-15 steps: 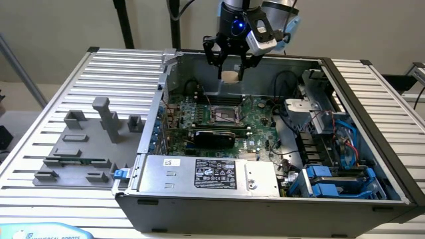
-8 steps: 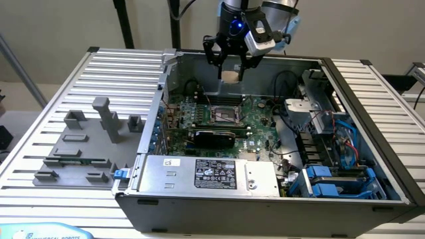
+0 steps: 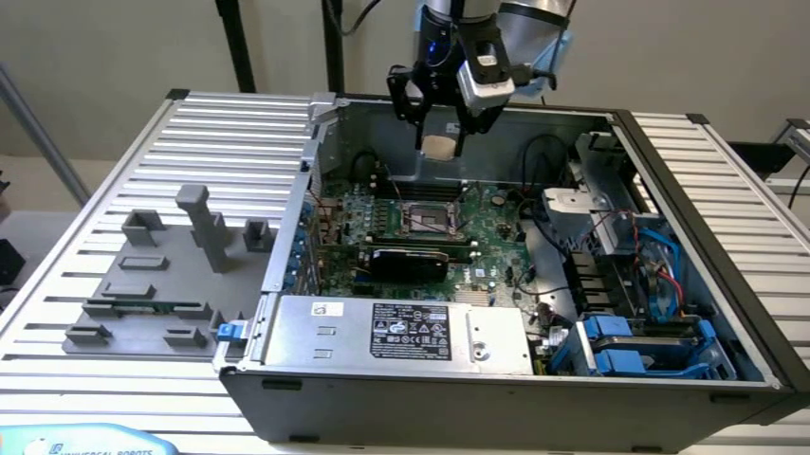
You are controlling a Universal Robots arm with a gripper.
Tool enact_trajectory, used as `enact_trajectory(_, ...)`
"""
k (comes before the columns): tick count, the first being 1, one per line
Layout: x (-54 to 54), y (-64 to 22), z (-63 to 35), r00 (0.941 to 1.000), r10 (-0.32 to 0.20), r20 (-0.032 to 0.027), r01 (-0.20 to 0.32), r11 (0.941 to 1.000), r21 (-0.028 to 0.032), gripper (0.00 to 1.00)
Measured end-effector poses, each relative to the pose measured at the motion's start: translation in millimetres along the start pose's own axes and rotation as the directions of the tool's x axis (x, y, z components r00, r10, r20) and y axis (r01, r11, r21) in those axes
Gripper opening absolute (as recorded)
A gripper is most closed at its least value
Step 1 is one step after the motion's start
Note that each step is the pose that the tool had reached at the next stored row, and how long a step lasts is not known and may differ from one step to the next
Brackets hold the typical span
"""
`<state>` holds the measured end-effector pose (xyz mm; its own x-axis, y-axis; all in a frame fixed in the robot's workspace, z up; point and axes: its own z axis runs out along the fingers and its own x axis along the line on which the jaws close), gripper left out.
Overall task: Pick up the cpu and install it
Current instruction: 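Place the cpu into insertion slot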
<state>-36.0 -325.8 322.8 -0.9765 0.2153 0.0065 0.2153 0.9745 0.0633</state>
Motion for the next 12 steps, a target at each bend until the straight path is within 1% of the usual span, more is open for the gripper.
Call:
enact_trajectory(3, 0.0, 0.0, 0.6, 0.9986, 0.053, 0.0024, -0.053, 0.9986, -0.0002, 0.55)
enact_trajectory(6, 0.0, -0.1, 1.3, 0.9942, 0.108, 0.0052, -0.108, 0.9942, -0.0007, 0.55)
enact_trajectory(9, 0.0, -0.1, 2.0, 0.9867, 0.162, 0.0081, -0.162, 0.9868, -0.0013, 0.55)
enact_trajectory(12, 0.0, -0.2, 2.9, 0.9765, 0.215, 0.0110, -0.215, 0.9766, -0.0022, 0.55)
